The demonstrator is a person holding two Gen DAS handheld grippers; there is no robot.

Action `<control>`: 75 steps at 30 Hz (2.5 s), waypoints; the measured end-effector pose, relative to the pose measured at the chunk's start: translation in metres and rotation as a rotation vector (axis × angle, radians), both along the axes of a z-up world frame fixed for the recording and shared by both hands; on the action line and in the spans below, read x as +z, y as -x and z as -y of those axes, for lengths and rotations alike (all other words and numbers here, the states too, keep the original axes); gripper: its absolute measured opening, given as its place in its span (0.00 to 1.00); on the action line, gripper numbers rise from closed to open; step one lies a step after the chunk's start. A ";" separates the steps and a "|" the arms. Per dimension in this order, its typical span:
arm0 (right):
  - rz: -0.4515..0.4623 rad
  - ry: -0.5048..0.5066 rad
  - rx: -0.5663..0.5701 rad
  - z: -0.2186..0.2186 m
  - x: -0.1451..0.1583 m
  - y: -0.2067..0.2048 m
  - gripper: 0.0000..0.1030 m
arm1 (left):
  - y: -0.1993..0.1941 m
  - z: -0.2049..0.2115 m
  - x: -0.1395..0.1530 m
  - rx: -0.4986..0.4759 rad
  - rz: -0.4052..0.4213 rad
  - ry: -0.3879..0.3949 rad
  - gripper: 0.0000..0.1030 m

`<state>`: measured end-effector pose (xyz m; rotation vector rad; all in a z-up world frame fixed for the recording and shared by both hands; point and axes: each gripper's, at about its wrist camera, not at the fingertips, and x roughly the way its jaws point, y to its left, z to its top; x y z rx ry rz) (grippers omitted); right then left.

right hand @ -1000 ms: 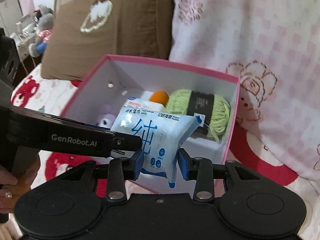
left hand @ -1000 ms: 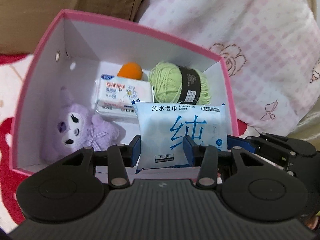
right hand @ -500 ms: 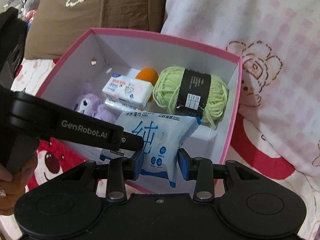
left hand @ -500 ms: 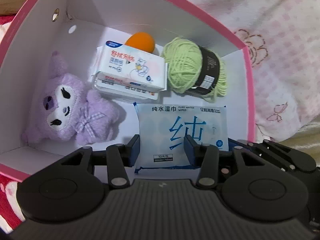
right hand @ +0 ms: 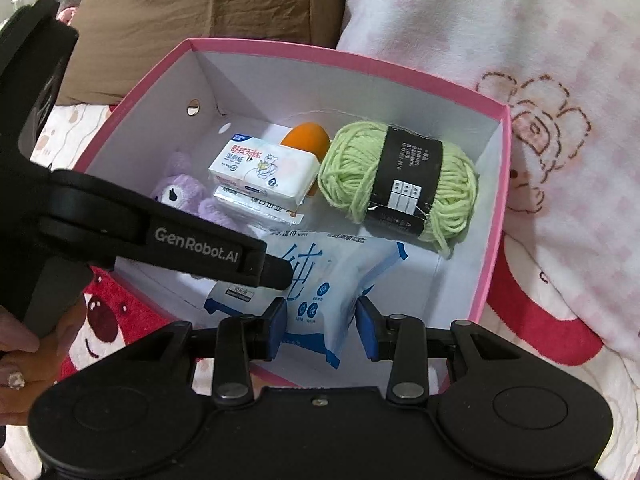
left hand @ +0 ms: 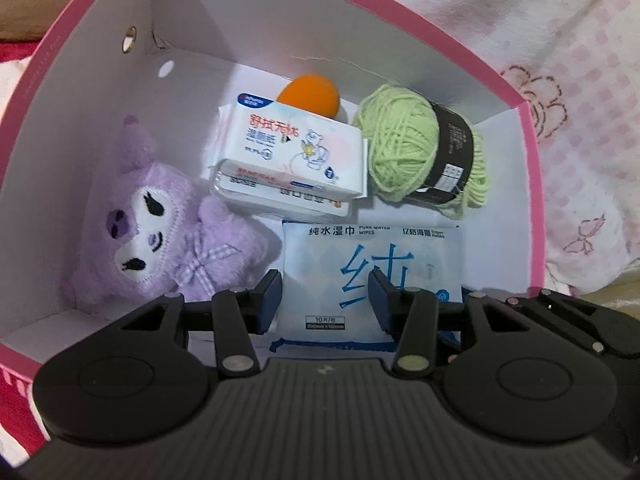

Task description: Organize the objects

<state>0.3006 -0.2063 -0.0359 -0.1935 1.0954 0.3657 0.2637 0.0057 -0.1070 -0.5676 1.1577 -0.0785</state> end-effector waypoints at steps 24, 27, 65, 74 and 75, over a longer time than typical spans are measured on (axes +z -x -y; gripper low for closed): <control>0.128 -0.091 -0.002 0.030 0.028 0.020 0.41 | 0.004 0.031 -0.004 -0.039 0.032 -0.171 0.25; 0.143 -0.106 0.006 0.031 0.028 0.024 0.41 | 0.003 0.033 0.000 -0.040 0.031 -0.169 0.25; 0.238 -0.195 -0.101 0.044 0.099 0.137 0.69 | 0.149 0.015 0.167 -0.117 0.263 -0.318 0.46; 0.260 -0.193 -0.121 0.038 0.103 0.155 0.72 | 0.176 0.007 0.175 -0.112 0.272 -0.325 0.50; 0.257 -0.189 -0.119 0.037 0.103 0.156 0.72 | 0.178 0.007 0.175 -0.110 0.271 -0.328 0.50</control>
